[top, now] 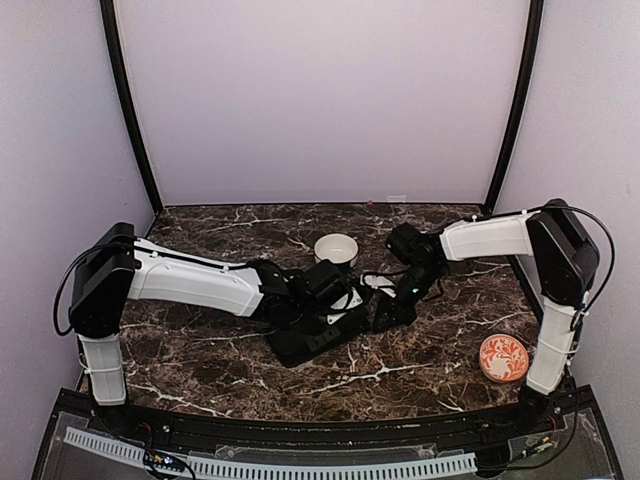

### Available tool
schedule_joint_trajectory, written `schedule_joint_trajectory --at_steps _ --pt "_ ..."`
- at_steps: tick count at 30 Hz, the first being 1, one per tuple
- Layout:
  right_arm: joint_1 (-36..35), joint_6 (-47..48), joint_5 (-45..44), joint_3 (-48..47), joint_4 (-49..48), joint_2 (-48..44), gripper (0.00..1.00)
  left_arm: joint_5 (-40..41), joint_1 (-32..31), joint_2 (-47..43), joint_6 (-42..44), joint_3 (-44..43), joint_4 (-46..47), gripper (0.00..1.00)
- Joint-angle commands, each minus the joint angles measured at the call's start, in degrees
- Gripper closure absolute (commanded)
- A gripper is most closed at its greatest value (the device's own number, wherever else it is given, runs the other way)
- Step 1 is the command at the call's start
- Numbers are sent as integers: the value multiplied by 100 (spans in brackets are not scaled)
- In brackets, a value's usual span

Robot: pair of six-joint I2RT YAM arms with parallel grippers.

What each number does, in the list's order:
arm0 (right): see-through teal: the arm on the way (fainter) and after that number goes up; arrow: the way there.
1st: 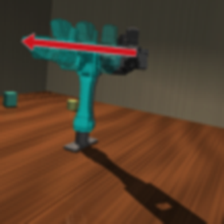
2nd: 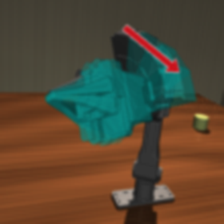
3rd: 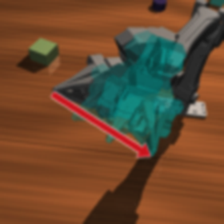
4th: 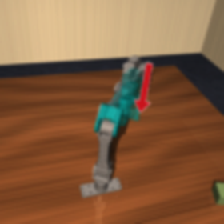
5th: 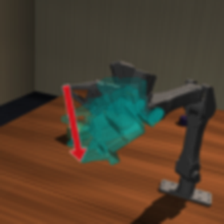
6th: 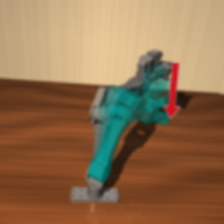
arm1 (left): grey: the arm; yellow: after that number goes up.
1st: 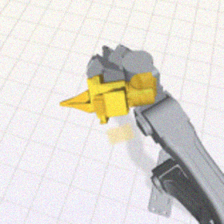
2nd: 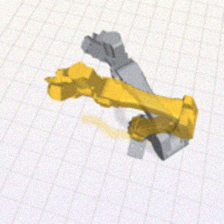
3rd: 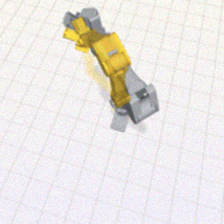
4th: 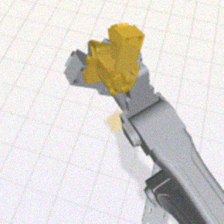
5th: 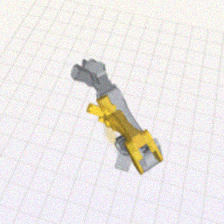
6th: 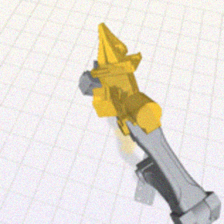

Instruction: Sort the hair-cutting tools

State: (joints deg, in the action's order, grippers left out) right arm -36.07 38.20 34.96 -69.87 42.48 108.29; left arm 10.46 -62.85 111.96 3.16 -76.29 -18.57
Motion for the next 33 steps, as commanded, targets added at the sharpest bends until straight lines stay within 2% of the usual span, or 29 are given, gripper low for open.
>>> schedule_joint_trajectory --at_steps 1,7,10,13,19,23,27,33 --pt "-204 -256 762 -97 419 67 100 -494 212 339 -412 16 321 81" --pt "124 -314 516 -249 497 20 100 -716 216 -1013 -337 626 334 59" --pt "321 -316 392 -230 473 -57 100 -205 239 -1631 -421 1165 518 37" --pt "389 -330 292 -312 472 -8 100 83 517 -1774 -601 1585 542 27" --pt "553 -457 61 -710 490 224 100 -922 1257 -1353 -1010 1619 378 22" --pt "707 -622 -141 -1233 581 530 100 -1511 1407 -1303 -1223 1817 805 21" --pt "742 -869 -404 -1648 471 775 100 -1677 1425 -1199 -1335 1849 833 20" --pt "738 -960 -539 -1831 436 998 100 -2424 1425 -1123 -1367 1986 1058 20"
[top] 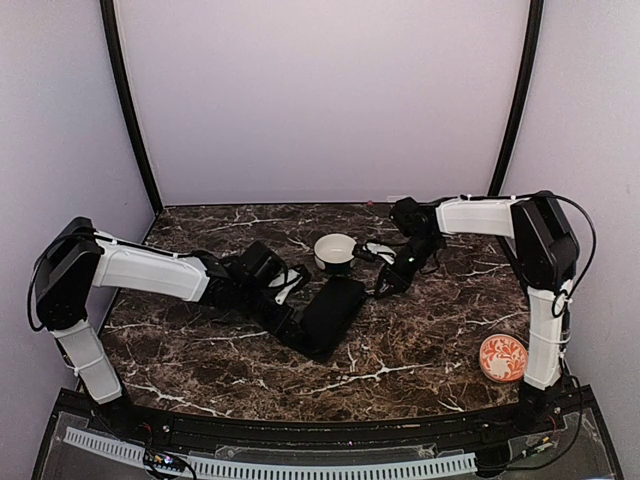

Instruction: Sort the hair-cutting tools

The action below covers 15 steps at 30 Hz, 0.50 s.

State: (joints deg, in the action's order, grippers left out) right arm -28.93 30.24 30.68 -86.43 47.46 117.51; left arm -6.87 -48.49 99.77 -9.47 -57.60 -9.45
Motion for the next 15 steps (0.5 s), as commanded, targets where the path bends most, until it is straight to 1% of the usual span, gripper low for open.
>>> schedule_joint_trajectory --at_steps 1,4,9,15 --pt "19 -159 -113 -160 -74 72 100 -828 -11 124 -122 118 170 21" --pt "-20 -163 -168 -97 -116 60 100 -1199 -11 208 -173 178 314 20" --pt "-308 14 -409 159 -154 -40 100 -1910 -60 114 -308 451 876 22" --pt "-679 213 -805 422 -245 -162 100 -1891 -547 144 -146 361 736 25"
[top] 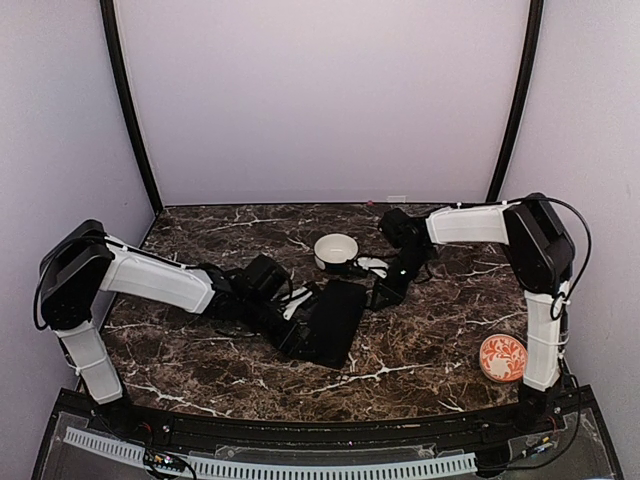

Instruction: Sort the hair-cutting tools

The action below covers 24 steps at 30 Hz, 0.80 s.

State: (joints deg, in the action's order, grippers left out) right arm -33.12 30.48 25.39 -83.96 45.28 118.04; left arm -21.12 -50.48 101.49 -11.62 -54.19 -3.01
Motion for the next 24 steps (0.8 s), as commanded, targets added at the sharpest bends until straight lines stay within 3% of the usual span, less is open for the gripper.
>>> schedule_joint_trajectory --at_steps 1,7,11,18,24 --pt "-303 224 -313 197 -25 -225 100 -522 -413 6 60 -17 41 26" --pt "-440 374 -509 460 8 -411 100 -43 -701 203 63 -131 -405 31" --pt "-438 430 -688 762 -68 -647 100 910 -872 -51 384 -126 -601 31" --pt "-415 403 -744 721 -215 -732 100 2348 -1249 -537 1520 -509 -492 31" --pt "-414 416 -733 543 -208 -634 100 2365 -1656 -261 2858 -1057 -715 31"
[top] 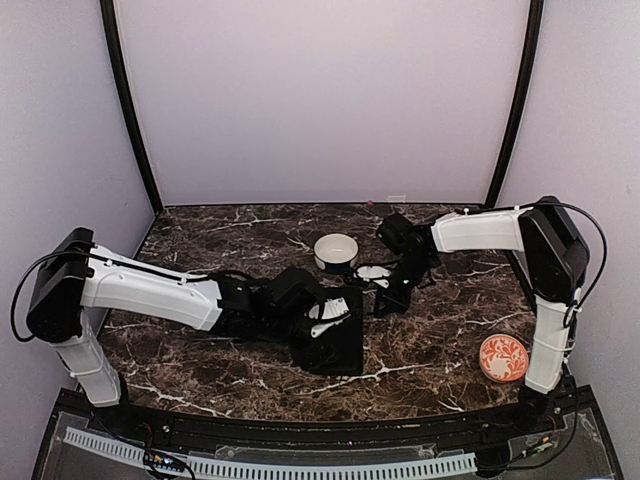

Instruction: Sort the hair-cutting tools

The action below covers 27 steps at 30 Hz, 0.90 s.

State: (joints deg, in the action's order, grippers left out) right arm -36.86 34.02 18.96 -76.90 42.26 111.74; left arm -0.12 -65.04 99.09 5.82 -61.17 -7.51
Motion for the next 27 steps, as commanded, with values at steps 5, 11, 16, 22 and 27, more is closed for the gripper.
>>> schedule_joint_trajectory --at_steps 5,11,16,22,27 --pt "-45 95 -111 -211 118 -18 100 473 -313 390 1643 -559 -511 32" --pt "-43 109 -112 -220 111 6 100 -187 -333 540 1737 -630 -484 30" --pt "-40 135 -82 -218 107 28 100 -98 -350 789 1706 -688 -355 30" --pt "-49 606 345 -179 492 -69 100 642 -319 1354 1087 -1095 -384 33" --pt "-82 1063 703 35 919 -274 100 747 -312 1404 878 -1058 -189 37"
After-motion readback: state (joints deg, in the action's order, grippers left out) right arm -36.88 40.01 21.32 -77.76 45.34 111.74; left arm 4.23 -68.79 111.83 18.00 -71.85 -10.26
